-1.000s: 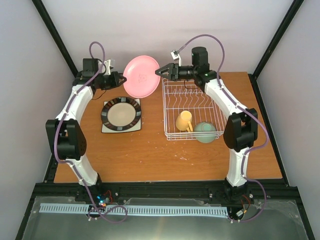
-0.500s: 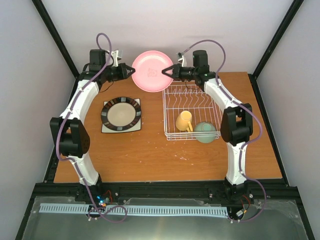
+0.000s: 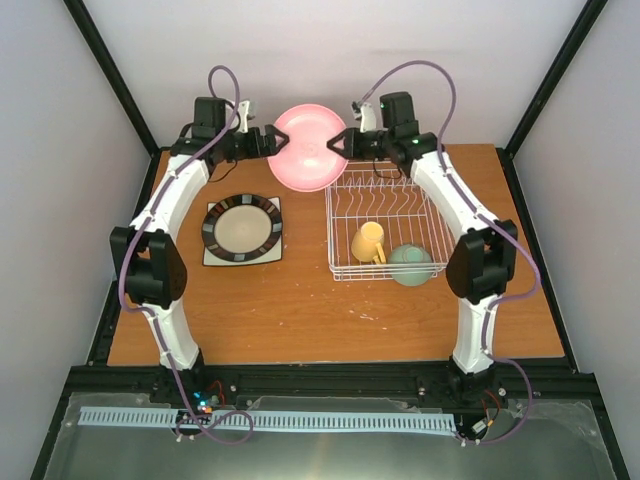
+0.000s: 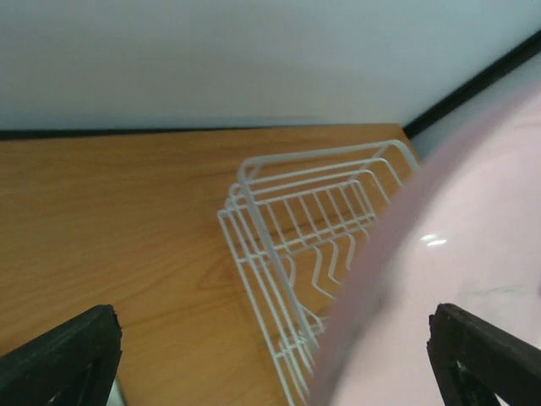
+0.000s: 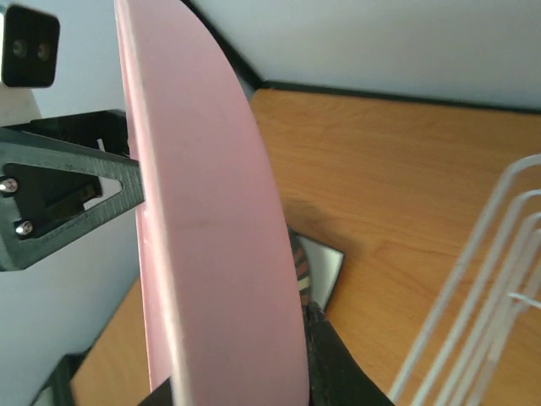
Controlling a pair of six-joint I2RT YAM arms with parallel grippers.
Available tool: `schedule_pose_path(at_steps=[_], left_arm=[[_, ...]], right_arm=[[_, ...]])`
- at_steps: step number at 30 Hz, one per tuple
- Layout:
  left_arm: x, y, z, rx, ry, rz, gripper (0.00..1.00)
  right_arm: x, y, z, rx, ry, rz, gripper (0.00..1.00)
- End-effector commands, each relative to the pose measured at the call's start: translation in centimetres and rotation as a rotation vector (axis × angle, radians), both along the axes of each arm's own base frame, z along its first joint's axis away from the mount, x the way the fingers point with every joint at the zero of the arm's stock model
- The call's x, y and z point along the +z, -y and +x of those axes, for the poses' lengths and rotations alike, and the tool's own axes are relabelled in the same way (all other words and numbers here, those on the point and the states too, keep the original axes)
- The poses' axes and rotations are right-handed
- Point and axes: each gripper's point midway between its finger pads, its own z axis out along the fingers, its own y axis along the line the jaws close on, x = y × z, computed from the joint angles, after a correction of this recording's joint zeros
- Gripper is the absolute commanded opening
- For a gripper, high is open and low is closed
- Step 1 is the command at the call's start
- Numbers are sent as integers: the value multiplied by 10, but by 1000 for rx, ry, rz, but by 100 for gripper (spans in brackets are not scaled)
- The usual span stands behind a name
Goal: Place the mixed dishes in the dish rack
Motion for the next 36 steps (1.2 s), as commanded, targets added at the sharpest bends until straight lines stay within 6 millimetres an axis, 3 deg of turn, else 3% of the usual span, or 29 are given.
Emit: schedule_pose_path(at_steps=[1, 7, 9, 12, 13, 19, 22, 29, 36], left_arm=[[32, -31, 14, 122, 129, 125, 100], [64, -99, 15, 378, 253, 248, 100], [69, -123, 13, 435, 262, 264, 100], [57, -149, 16, 495, 218, 338, 100], [50, -156, 17, 509, 195, 366, 100], [22, -170, 22, 539, 109, 409, 100], [14, -171, 23, 550, 94, 409, 100], [10, -171, 26, 545, 90, 403, 100], [6, -170, 25, 540, 83, 403, 100]], right_arm=[[59, 49, 2, -215, 204, -166, 3], [65, 118, 14, -555, 232, -395, 3], [53, 136, 14, -628, 193, -503, 3], [31, 154, 10, -709, 136, -694, 3], [35, 156, 10, -728, 135, -711, 3], [13, 155, 7, -758, 58, -762, 3], [-2, 145, 3, -731, 32, -814, 3], [-35, 122, 0, -692, -19, -829, 3], [-53, 119, 1, -675, -56, -847, 3]])
